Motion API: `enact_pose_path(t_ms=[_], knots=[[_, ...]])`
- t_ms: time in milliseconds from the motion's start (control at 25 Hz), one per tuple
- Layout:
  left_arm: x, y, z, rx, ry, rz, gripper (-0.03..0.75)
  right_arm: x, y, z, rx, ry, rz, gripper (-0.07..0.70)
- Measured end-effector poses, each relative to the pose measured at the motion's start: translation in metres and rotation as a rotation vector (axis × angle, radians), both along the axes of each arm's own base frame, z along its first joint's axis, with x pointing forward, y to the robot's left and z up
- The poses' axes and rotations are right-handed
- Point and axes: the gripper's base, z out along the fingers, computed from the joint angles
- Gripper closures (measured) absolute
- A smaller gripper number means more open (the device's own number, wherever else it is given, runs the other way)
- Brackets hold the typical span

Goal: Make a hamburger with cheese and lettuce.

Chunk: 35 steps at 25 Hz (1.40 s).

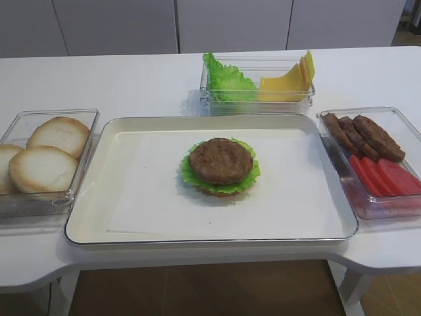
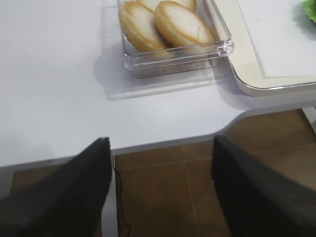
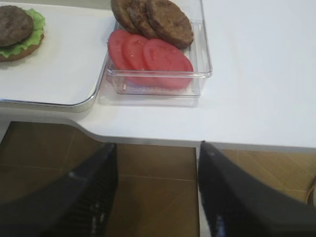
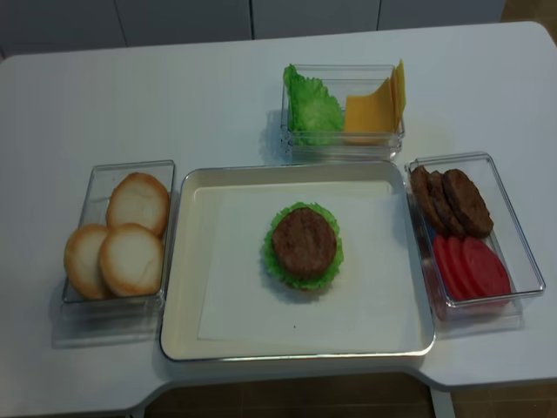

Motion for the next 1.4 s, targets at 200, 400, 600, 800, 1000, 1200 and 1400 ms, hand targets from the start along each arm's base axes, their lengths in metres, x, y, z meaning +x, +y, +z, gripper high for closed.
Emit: enact_pose_path(t_ms=[200,400,600,800,1000,1200,1400], knots=[[0.0000,0.0000,0.0000,0.000,0.000,0.000,0.249,0.0004,0.0008,0.0000,0.002,0.000,-0.061,0.232],[0.0000,0.0000,0.0000,0.000,0.000,0.000,0.249,0.0005,0.0010,0.0000,0.003,0.000,-0.064,0.232],[0.0000,0.0000,0.0000,0.000,0.000,0.000,0.249,0.0004,0.0016,0.0001,0.008,0.000,-0.059,0.232],[0.0000,0.0000,0.0000,0.000,0.000,0.000,0.249,0.0003,0.0031,0.0002,-0.008,-0.004,-0.028,0.232],[0.0000,0.0000,0.0000,0.000,0.000,0.000,0.249,0.0003,0.0035,0.0003,-0.006,-0.004,-0.025,0.232],[0.0000,0.0000,0.0000,0.000,0.000,0.000,0.249,0.0003,0.0037,0.0003,-0.004,-0.004,-0.024,0.232],[0.0000,0.0000,0.0000,0.000,0.000,0.000,0.249,0.0003,0.0037,0.0003,-0.004,-0.004,-0.024,0.232]])
